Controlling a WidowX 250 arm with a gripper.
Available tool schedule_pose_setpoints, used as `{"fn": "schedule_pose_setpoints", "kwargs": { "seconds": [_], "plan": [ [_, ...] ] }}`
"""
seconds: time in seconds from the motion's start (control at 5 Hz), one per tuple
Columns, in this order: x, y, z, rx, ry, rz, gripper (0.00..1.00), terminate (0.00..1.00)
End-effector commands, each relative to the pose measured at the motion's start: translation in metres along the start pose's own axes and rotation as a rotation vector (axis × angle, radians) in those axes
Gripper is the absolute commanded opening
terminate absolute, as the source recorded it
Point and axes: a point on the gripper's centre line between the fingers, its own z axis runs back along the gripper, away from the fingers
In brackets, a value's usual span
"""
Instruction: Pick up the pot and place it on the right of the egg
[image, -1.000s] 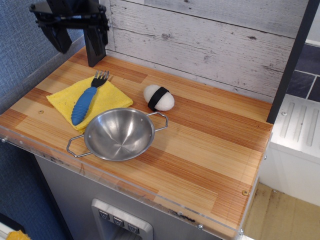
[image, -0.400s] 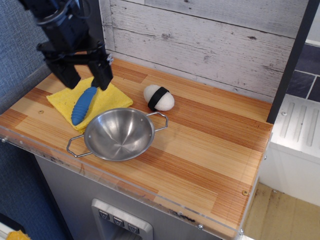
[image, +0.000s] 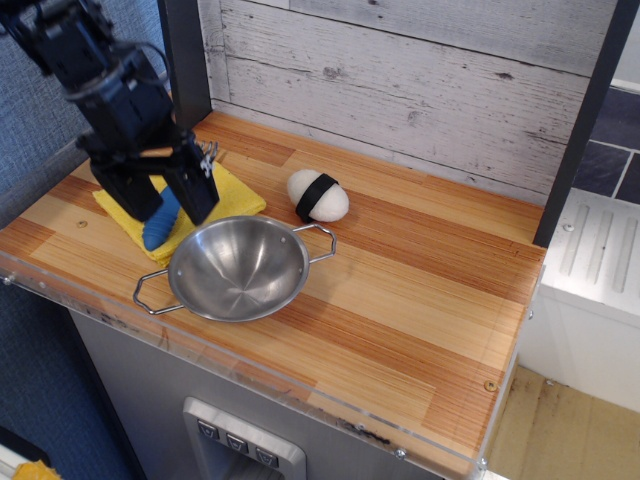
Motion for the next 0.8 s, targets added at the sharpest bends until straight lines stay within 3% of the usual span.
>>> {"fn": "schedule_pose_setpoints", "kwargs": {
  "seconds": [0.0, 0.6],
  "plan": [
    [-0.002, 0.006, -0.016, 0.006, 0.011, -0.001, 1.0, 0.0],
    [-0.005, -0.006, -0.037, -0.072, 0.042, -0.046, 1.0, 0.0]
  ]
}}
